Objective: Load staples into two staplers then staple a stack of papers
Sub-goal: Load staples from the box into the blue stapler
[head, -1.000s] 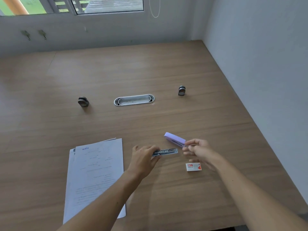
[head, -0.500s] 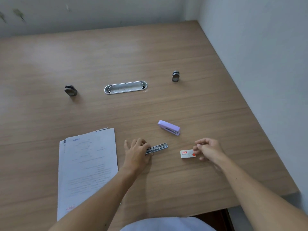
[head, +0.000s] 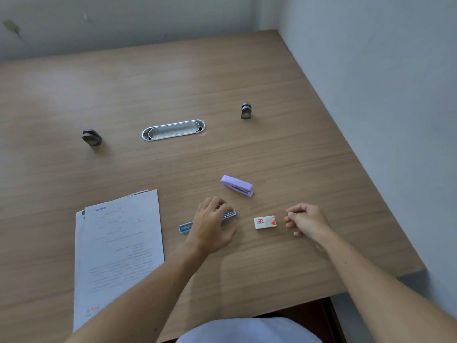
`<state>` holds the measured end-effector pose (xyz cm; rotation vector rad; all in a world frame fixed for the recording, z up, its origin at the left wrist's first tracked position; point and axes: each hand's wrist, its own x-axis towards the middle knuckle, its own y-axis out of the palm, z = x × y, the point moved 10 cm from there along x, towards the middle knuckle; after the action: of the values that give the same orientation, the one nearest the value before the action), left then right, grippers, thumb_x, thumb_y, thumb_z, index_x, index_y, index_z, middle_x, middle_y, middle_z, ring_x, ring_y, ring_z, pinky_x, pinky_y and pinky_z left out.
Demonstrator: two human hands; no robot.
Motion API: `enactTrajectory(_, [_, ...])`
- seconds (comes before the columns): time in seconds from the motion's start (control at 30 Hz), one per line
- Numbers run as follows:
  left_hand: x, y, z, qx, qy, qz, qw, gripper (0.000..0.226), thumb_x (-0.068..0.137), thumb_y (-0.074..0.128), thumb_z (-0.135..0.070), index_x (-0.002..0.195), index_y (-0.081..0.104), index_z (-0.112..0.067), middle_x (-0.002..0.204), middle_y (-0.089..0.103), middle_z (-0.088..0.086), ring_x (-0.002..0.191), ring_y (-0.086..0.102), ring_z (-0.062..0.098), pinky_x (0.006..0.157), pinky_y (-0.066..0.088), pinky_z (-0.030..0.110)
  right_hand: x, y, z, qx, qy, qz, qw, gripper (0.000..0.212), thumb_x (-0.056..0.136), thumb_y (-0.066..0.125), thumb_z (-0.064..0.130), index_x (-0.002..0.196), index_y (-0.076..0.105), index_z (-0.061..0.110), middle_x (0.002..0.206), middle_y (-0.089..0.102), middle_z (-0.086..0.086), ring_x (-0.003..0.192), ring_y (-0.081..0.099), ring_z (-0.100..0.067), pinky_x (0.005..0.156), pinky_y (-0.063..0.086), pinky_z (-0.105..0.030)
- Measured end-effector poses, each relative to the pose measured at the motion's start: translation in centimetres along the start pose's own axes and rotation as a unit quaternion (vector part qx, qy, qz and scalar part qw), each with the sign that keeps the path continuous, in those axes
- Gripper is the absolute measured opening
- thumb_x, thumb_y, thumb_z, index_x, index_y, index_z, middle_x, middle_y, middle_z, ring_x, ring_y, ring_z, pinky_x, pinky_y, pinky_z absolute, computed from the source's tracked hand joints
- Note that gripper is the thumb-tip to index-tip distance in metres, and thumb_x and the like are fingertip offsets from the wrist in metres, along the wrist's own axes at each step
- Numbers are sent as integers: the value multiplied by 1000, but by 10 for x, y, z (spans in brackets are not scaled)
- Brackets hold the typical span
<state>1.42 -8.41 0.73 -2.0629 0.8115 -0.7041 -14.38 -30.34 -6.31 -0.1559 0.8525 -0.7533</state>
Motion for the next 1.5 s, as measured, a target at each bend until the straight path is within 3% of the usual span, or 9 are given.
enactTrajectory(0.17, [8, 47, -31, -11, 7, 117, 993, 38, 72, 76, -28, 104, 65, -11, 94, 54, 4, 68, 56, 26, 61, 49, 35, -2, -6, -9, -11, -1, 14, 1000, 13, 96, 56, 6, 90, 65, 14, 79, 73, -4, 61, 65, -12, 50, 48, -25])
enactTrajectory(0.33, [10, 82, -38, 45, -43, 194, 979, 43, 77, 72, -39, 111, 61, -15, 107, 48, 3, 86, 58, 26, 68, 47, 35, -4, -12, -10, -17, -17, 19, 1000, 12, 95, 57, 9, 89, 65, 15, 75, 72, 0, 58, 65, -9, 46, 46, -22])
enactTrajectory(0.6, [10, 84, -42, 29, -39, 171, 984, 27, 85, 69, -31, 104, 63, -14, 106, 52, 4, 83, 58, 27, 62, 37, 31, -8, -11, -2, -21, -39, 35, 998, 9, 93, 60, 10, 89, 67, 14, 78, 74, -1, 60, 67, -10, 49, 48, -24])
enactTrajectory(0.73, [9, 70, -52, -31, -14, 138, 990, 30, 87, 70, -30, 113, 63, -14, 103, 58, 1, 83, 60, 23, 68, 48, 36, -10, -7, 7, -14, -67, 52, 996, 4, 90, 68, 15, 91, 71, 13, 85, 75, -4, 66, 70, -11, 52, 53, -27])
enactTrajectory(0.83, [9, 53, -56, -79, -3, 107, 991, 29, 86, 73, -23, 112, 63, -15, 102, 62, -3, 80, 63, 13, 73, 48, 27, -16, 5, 19, -11, -88, 105, 991, 6, 84, 78, 18, 89, 74, 17, 88, 78, -7, 70, 73, -15, 52, 51, -25])
enactTrajectory(0.93, [12, 34, -52, -127, -34, 78, 988, 27, 81, 78, -19, 105, 65, -16, 99, 66, -5, 72, 64, 8, 69, 49, 18, -22, 15, 28, 11, -89, 143, 986, 7, 84, 80, 16, 89, 75, 17, 91, 79, -8, 84, 77, -22, 66, 54, -34])
enactTrajectory(1.03, [11, 25, -40, -237, -134, 72, 959, 21, 81, 78, -13, 99, 66, -16, 94, 71, -6, 69, 70, 8, 66, 54, 18, -27, 22, 37, 24, -91, 153, 984, 6, 87, 76, 14, 92, 75, 16, 94, 79, -8, 84, 75, -20, 66, 57, -34])
enactTrajectory(1.17, [10, 24, -34, -390, -213, 71, 893, 15, 99, 53, -2, 105, 66, -8, 96, 73, 13, 76, 75, 24, 74, 61, 35, -33, 28, 44, 49, -84, 157, 983, 8, 89, 73, 12, 97, 74, 13, 92, 78, -8, 78, 73, -16, 66, 55, -32])
enactTrajectory(1.5, [-1, 15, -23, -456, -270, 75, 845, 20, 94, 58, 6, 109, 69, -3, 98, 75, 18, 82, 75, 30, 82, 59, 42, -44, 35, 49, 73, -76, 170, 980, 14, 87, 77, 18, 100, 75, 14, 98, 79, -5, 84, 76, -14, 73, 59, -36])
